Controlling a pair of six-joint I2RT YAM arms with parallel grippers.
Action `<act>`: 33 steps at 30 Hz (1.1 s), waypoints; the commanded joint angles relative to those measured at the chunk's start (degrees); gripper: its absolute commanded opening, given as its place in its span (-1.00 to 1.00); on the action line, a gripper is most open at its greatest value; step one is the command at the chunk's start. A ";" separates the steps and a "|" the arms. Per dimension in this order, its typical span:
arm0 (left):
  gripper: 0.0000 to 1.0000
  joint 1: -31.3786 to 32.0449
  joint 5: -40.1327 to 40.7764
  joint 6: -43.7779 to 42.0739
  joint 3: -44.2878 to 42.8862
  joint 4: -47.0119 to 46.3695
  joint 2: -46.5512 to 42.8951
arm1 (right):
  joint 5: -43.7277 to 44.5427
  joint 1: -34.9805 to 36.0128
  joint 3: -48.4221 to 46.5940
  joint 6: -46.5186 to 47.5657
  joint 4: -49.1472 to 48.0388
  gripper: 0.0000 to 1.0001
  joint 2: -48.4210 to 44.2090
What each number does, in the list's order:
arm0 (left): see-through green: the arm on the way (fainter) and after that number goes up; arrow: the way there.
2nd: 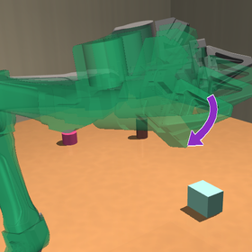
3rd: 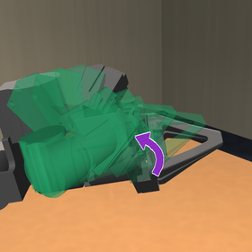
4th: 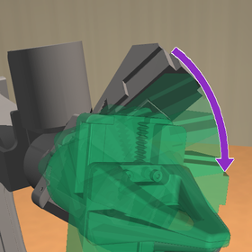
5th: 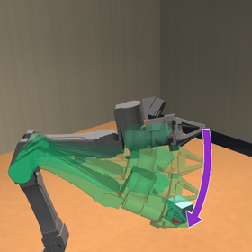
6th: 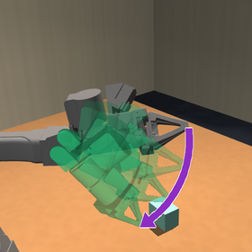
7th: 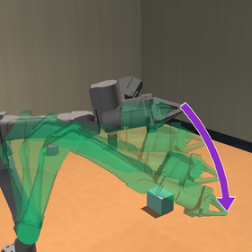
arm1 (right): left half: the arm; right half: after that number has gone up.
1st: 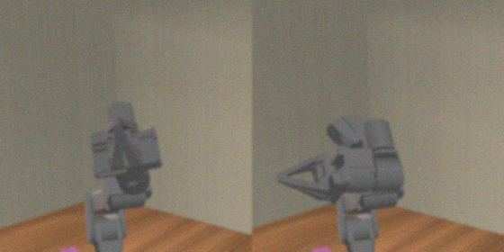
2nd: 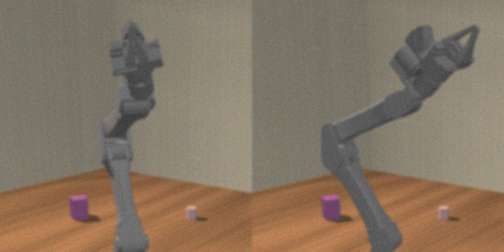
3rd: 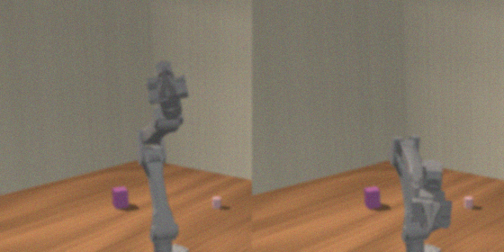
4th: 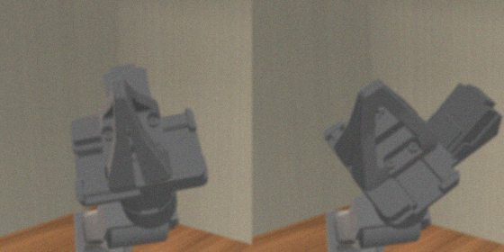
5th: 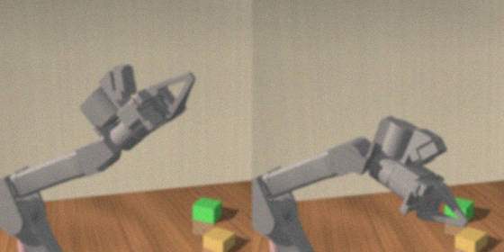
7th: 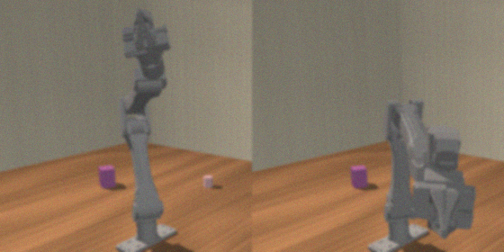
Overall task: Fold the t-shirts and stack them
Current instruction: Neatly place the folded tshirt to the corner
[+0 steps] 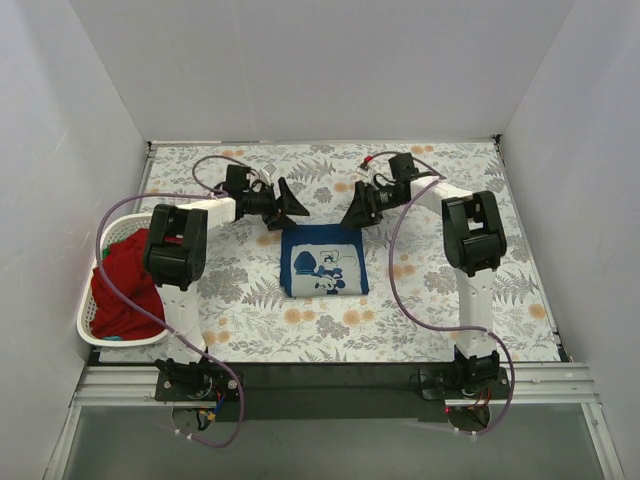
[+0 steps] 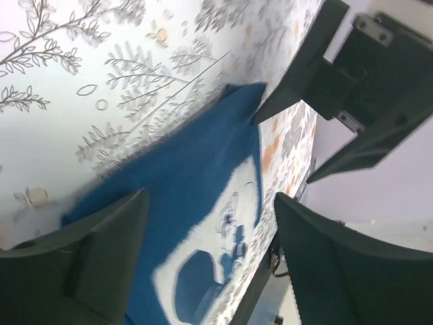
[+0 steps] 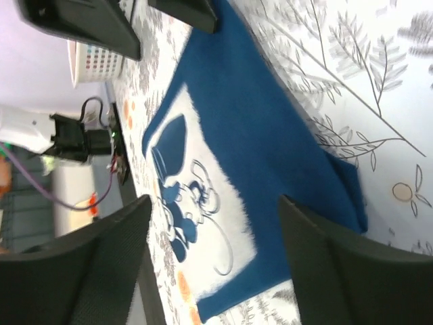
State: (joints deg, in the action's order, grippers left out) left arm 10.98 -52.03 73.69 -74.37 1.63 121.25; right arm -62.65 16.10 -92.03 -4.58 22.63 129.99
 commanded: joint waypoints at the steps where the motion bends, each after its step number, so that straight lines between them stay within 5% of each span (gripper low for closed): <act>1: 0.53 0.44 9.73 -4.86 -4.37 7.84 -12.87 | 3.40 -1.07 0.88 -0.43 -0.84 0.68 -12.54; 4: 0.65 4.73 18.16 -10.04 -5.61 17.16 -17.78 | 6.56 -2.03 5.78 0.36 -0.57 0.97 -19.66; 9: 0.83 18.18 42.65 -6.65 -5.70 30.34 -21.14 | 11.75 -6.42 12.83 8.32 5.81 0.97 -27.94; 12: 0.85 26.18 53.91 -3.55 -2.81 30.02 -24.65 | 15.62 -10.37 15.99 12.91 9.96 0.97 -31.81; 16: 0.87 33.04 60.28 -1.89 -0.61 30.80 -24.49 | 16.42 -17.13 20.04 14.51 11.81 0.97 -37.34; 27: 0.92 33.40 63.54 -0.47 -1.56 35.19 -7.53 | 18.09 -20.23 25.32 16.53 13.14 0.97 -44.74; 33: 0.93 25.86 63.98 -6.97 -7.10 38.89 -2.07 | 19.14 -22.86 23.92 17.15 14.45 0.97 -43.43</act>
State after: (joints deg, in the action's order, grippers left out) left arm 42.85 9.43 70.76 -81.25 36.84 114.21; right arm -44.34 -5.30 -67.16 11.05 35.86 86.39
